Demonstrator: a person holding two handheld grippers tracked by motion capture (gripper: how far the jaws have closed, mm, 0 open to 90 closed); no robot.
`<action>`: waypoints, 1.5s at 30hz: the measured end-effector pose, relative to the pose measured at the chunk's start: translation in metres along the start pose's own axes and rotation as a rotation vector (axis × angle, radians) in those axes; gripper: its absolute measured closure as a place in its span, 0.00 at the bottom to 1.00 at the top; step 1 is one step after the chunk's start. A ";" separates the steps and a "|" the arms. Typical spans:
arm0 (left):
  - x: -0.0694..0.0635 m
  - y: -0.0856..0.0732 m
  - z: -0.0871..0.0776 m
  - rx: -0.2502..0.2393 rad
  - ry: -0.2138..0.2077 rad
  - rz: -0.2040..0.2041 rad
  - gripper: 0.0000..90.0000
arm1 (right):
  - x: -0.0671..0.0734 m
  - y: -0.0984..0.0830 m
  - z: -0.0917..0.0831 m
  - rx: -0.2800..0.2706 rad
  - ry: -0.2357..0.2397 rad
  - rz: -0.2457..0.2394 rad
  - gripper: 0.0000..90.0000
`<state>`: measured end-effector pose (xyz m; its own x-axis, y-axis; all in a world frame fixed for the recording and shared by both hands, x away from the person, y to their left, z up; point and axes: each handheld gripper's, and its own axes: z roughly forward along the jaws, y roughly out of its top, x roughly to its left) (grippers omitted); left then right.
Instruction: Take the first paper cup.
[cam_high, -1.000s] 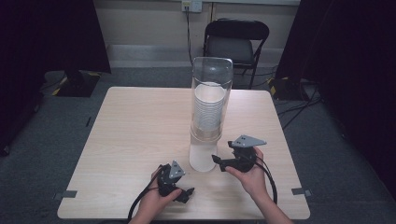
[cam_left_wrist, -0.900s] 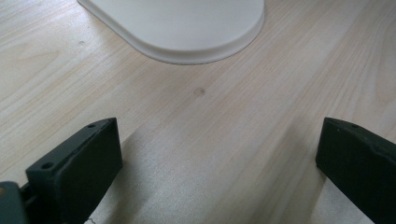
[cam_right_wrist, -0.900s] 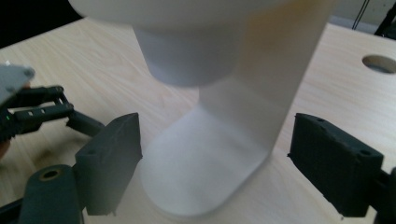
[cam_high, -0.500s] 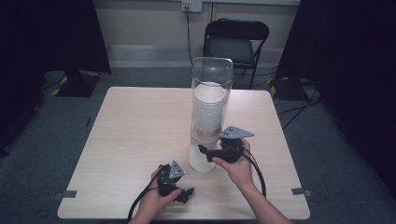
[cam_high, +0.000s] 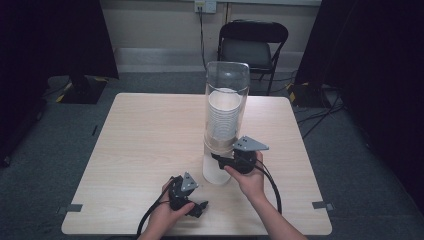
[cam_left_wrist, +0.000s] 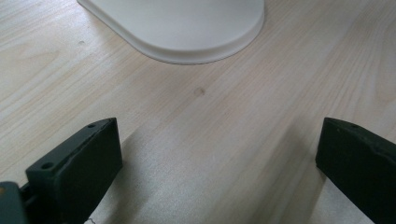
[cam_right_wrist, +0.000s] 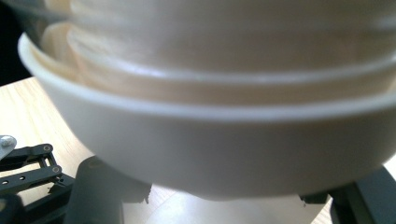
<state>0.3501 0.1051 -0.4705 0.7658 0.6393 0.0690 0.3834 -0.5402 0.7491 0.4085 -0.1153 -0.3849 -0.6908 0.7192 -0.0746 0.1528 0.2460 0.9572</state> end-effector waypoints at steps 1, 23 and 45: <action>0.000 0.000 0.000 -0.003 0.000 -0.001 0.00 | 0.000 0.000 0.000 -0.002 0.000 -0.003 0.40; -0.001 0.000 0.000 -0.007 -0.003 -0.012 0.00 | -0.004 -0.065 0.010 0.252 0.064 -0.009 0.41; 0.000 0.000 0.000 0.000 0.000 0.001 0.00 | -0.017 -0.080 -0.033 0.298 0.089 -0.022 0.40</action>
<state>0.3500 0.1054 -0.4704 0.7663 0.6387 0.0698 0.3825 -0.5408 0.7492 0.3846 -0.1688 -0.4509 -0.7532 0.6554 -0.0571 0.3284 0.4499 0.8305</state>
